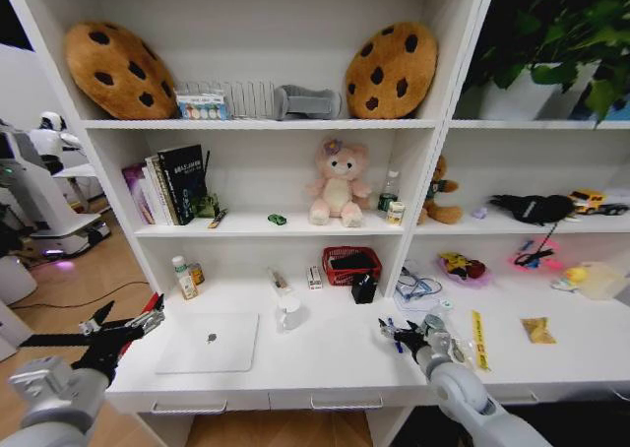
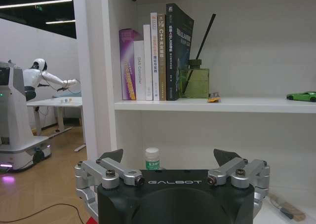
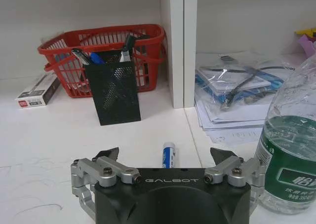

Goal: Organize the objects on the table.

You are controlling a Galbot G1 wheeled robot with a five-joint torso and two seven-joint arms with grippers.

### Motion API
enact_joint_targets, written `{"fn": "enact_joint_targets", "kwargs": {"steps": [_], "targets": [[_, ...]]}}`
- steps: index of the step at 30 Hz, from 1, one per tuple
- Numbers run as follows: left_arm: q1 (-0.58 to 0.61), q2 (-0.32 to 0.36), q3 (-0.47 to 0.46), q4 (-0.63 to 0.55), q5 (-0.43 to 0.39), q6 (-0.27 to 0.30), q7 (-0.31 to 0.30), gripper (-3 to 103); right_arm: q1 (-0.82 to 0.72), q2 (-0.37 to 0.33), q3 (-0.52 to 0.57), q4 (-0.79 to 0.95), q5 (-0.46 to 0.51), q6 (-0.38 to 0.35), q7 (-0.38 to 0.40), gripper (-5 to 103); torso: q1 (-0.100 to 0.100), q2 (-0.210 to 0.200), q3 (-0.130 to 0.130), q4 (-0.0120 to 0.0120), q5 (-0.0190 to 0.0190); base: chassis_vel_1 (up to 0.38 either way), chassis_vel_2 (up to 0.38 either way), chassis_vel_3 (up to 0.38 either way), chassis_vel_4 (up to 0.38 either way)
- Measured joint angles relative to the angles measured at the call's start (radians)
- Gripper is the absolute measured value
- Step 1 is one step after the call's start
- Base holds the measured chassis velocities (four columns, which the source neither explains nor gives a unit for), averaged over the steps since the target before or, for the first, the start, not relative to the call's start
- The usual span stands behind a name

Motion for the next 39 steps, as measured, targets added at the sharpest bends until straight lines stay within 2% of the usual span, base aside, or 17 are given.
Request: {"fn": "enact_joint_targets", "kwargs": {"steps": [7,8,16,22,26,29,31,32,34,36,37,39], "targets": [[0.0,0.0,0.0,0.0,0.0,0.0,0.0,100,0.079,0.008,-0.037,-0.07,0.029,-0.02,-0.012,100,0.0,0.0,0.0,0.0,-0.0001,0.0,0.0,0.0,0.0],[0.0,0.0,0.0,0.0,0.0,0.0,0.0,100,0.087,0.009,-0.042,-0.076,0.03,-0.022,-0.012,103,0.0,0.0,0.0,0.0001,-0.0001,0.0,0.0,0.0,0.0],[0.0,0.0,0.0,0.0,0.0,0.0,0.0,100,0.13,0.021,-0.073,-0.111,0.031,-0.042,0.005,95,0.0,0.0,0.0,0.0,-0.0001,0.0,0.0,0.0,0.0],[0.0,0.0,0.0,0.0,0.0,0.0,0.0,100,0.137,0.021,-0.079,-0.117,0.033,-0.059,0.006,98,0.0,0.0,0.0,0.0,-0.0001,0.0,0.0,0.0,0.0],[0.0,0.0,0.0,0.0,0.0,0.0,0.0,100,0.141,0.021,-0.083,-0.121,0.036,-0.068,0.007,90,0.0,0.0,0.0,0.0,-0.0002,0.0,0.0,0.0,0.0],[0.0,0.0,0.0,0.0,0.0,0.0,0.0,100,0.149,0.021,-0.095,-0.123,0.051,-0.073,0.033,74,0.0,0.0,0.0,0.0,0.0,0.0,0.0,0.0,0.0],[0.0,0.0,0.0,0.0,0.0,0.0,0.0,100,0.151,0.021,-0.096,-0.123,0.058,-0.077,0.04,74,0.0,0.0,0.0,0.0,-0.0003,0.0,0.0,0.0,0.0],[0.0,0.0,0.0,0.0,0.0,0.0,0.0,100,0.154,0.022,-0.097,-0.123,0.069,-0.084,0.046,63,0.0,0.0,0.0,0.0,-0.0004,0.0,0.0,0.0,0.0],[0.0,0.0,0.0,0.0,0.0,0.0,0.0,100,0.157,0.022,-0.097,-0.125,0.073,-0.087,0.048,63,0.0,0.0,0.0,0.0,-0.0004,0.0,0.0,0.0,0.0],[0.0,0.0,0.0,0.0,0.0,0.0,0.0,100,0.166,0.021,-0.107,-0.134,0.076,-0.088,0.054,52,0.0,0.0,0.0,0.0,-0.0005,0.0,0.0,0.0,0.0],[0.0,0.0,0.0,0.0,0.0,0.0,0.0,100,0.166,0.021,-0.107,-0.134,0.076,-0.088,0.054,52,0.0,0.0,0.0,0.0,-0.0005,0.0,0.0,0.0,0.0],[0.0,0.0,0.0,0.0,0.0,0.0,0.0,100,0.169,0.02,-0.113,-0.136,0.077,-0.087,0.06,42,0.0,0.0,0.0,0.0,-0.0005,0.0,0.0,0.0,0.0]]}}
